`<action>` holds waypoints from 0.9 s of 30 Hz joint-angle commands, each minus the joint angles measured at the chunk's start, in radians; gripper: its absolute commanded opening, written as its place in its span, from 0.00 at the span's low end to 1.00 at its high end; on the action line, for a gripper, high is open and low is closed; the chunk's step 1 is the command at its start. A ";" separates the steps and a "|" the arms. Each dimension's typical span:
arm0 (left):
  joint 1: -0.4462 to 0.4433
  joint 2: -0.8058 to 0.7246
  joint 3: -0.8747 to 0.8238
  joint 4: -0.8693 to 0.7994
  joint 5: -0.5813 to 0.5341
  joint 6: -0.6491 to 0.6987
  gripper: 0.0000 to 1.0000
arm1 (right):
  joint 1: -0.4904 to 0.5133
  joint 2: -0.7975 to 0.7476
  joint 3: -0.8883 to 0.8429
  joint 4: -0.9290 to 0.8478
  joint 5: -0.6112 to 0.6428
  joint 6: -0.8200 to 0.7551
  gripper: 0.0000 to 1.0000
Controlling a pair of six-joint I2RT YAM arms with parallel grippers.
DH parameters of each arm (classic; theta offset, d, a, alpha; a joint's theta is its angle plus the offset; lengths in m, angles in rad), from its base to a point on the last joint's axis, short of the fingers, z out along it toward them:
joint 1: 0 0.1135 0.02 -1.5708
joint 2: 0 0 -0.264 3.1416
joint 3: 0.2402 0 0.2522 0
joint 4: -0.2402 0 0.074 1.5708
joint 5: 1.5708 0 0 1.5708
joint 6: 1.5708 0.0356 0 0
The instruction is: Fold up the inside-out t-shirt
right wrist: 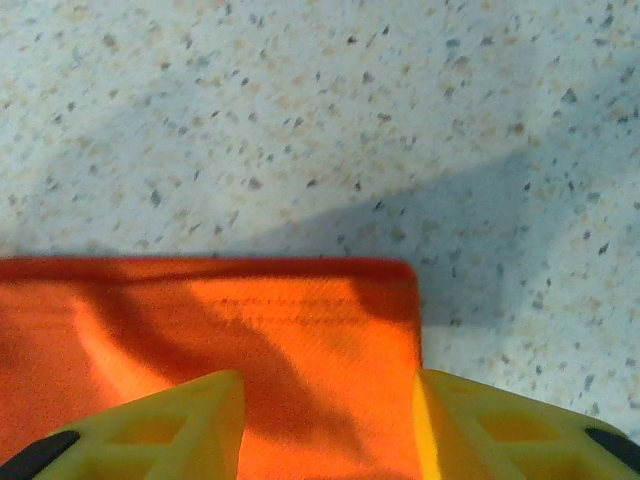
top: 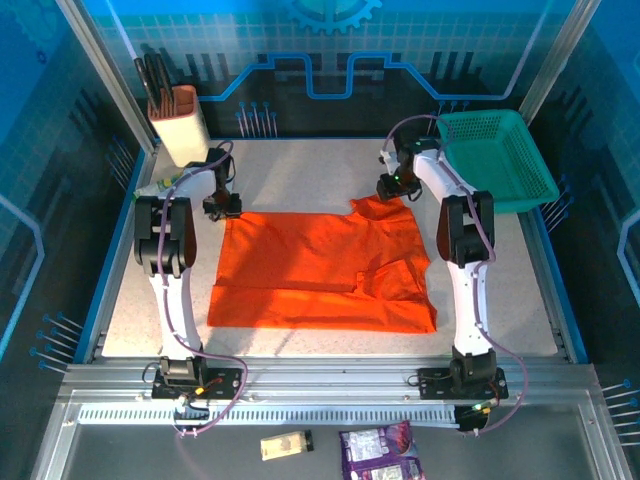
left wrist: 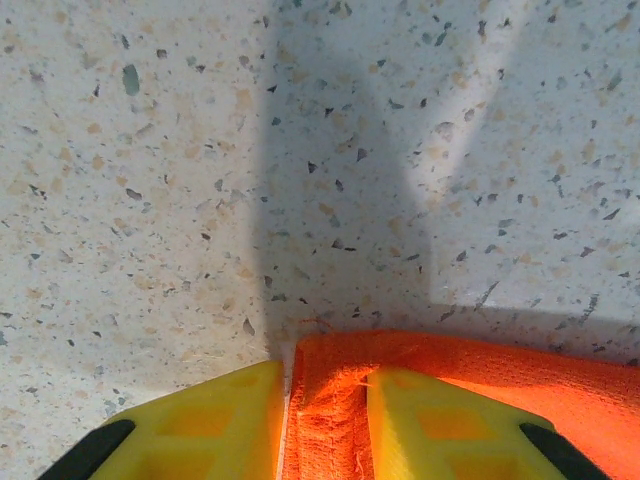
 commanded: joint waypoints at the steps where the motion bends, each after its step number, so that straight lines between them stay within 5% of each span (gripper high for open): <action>1: -0.004 0.014 0.003 -0.016 0.016 0.026 0.29 | 0.010 0.051 0.072 -0.050 0.023 -0.035 0.49; 7: -0.005 0.003 0.006 -0.015 0.042 0.030 0.29 | 0.011 0.110 0.130 -0.068 0.007 -0.045 0.45; 14: -0.005 -0.021 0.041 -0.030 0.057 0.024 0.32 | 0.010 0.123 0.132 -0.070 0.007 -0.047 0.22; 27: -0.005 0.037 0.092 -0.078 0.013 0.026 0.30 | 0.009 0.114 0.113 -0.066 0.025 -0.047 0.20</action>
